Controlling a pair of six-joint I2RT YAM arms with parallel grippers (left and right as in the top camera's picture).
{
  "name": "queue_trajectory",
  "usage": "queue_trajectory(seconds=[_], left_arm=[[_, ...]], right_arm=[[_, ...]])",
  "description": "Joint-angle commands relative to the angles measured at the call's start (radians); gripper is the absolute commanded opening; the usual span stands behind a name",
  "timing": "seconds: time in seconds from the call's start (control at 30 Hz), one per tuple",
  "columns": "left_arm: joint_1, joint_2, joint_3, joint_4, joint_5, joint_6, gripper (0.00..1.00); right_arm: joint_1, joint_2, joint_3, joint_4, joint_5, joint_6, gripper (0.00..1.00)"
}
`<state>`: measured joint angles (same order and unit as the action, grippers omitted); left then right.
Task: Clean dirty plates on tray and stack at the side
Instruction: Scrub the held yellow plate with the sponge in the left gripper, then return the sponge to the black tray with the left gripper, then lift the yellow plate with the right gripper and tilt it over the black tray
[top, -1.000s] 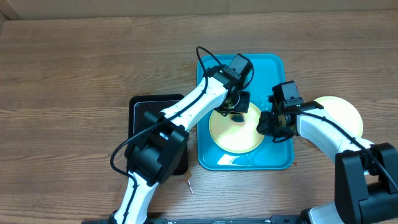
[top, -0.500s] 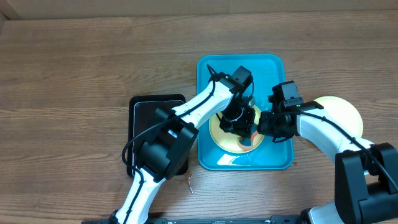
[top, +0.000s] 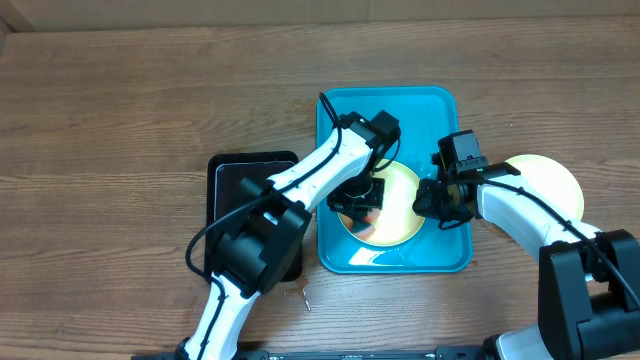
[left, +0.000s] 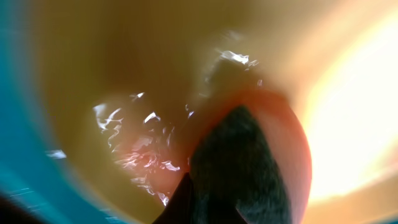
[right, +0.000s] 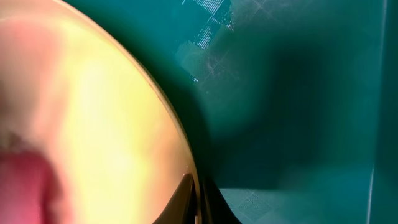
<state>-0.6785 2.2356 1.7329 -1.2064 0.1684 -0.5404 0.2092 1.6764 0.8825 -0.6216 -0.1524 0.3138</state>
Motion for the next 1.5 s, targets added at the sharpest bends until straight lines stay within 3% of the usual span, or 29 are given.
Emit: queue_trajectory(seconds=[0.0, 0.3, 0.47, 0.57, 0.67, 0.8, 1.07, 1.2, 1.47], left_arm=[[0.019, -0.084, -0.007, 0.003, -0.195, -0.059, 0.04], [0.105, -0.358, -0.007, 0.023, 0.010, -0.040, 0.04], [0.218, -0.484, -0.007, -0.068, -0.075, -0.017, 0.04], [0.276, -0.492, -0.014, -0.168, -0.205, -0.017, 0.04], [0.322, -0.486, -0.094, -0.188, -0.238, -0.013, 0.04], [0.358, -0.485, -0.308, -0.059, -0.216, -0.015, 0.04], [0.361, -0.485, -0.556, 0.170, -0.185, -0.036, 0.06], [0.367, -0.487, -0.544, 0.158, -0.159, -0.032, 0.13], [0.452, -0.536, -0.438, 0.086, -0.011, 0.010, 0.47]], right_arm=[[-0.001, 0.014, -0.019, -0.008, 0.043, -0.003, 0.04], [-0.001, 0.014, -0.019, -0.020, 0.043, -0.003, 0.04], [-0.001, 0.014, -0.019, -0.020, 0.043, -0.003, 0.04], [-0.001, 0.014, -0.019, -0.016, 0.042, -0.002, 0.04], [-0.001, 0.014, -0.019, -0.012, 0.042, -0.003, 0.04], [-0.001, 0.014, -0.019, -0.013, 0.022, -0.003, 0.04], [-0.001, 0.014, -0.019, -0.020, 0.009, -0.003, 0.04], [-0.001, 0.010, -0.004, -0.045, 0.010, -0.003, 0.04], [0.000, -0.061, 0.180, -0.272, 0.085, -0.007, 0.04]])
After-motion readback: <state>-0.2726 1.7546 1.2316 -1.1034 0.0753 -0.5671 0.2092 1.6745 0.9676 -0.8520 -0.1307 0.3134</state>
